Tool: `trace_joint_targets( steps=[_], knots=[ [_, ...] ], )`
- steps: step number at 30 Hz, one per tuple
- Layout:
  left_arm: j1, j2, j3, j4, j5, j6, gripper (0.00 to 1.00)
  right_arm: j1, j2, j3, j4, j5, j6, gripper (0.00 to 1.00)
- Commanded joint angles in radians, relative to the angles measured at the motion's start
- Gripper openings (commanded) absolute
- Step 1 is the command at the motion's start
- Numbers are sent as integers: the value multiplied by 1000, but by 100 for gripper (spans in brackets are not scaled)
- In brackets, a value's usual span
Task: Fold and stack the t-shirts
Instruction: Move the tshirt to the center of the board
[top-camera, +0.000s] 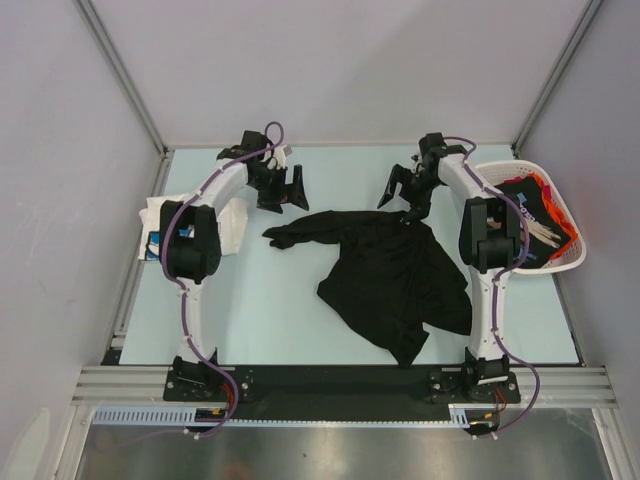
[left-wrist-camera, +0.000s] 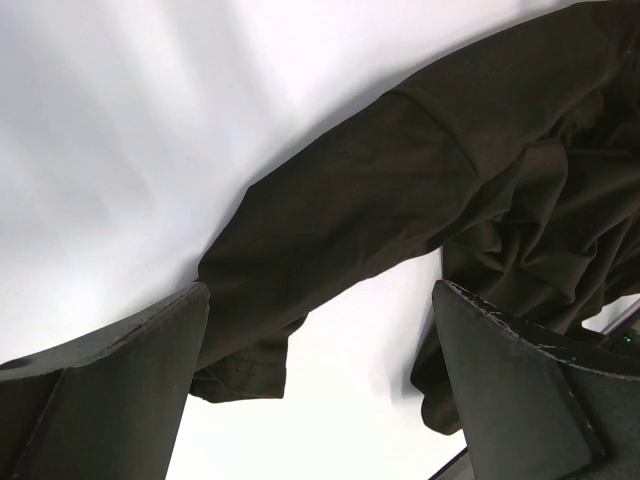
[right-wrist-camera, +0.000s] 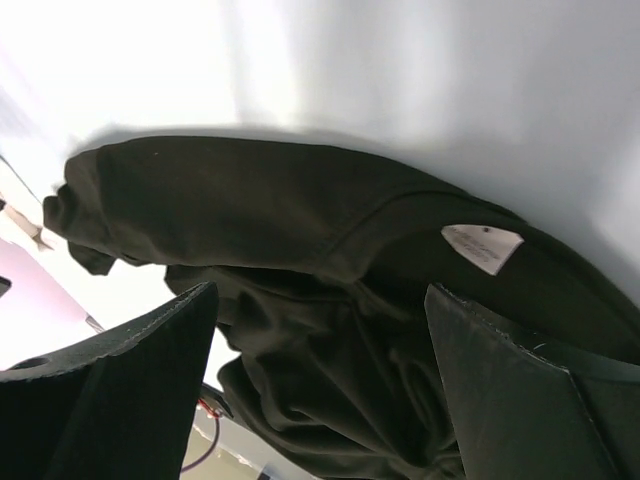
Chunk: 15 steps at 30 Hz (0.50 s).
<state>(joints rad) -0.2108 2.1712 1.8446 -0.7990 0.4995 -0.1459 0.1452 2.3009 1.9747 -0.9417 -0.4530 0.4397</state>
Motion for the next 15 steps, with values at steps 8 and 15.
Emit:
trace_joint_targets(
  steps=[8,15],
  knots=[
    [5,-42,-13,-8,-7,29,100,34,90,7,142,-58,48,82],
    [5,-80,-60,4,-6,37,100,77,247,245,161,-99,99,12]
  ],
)
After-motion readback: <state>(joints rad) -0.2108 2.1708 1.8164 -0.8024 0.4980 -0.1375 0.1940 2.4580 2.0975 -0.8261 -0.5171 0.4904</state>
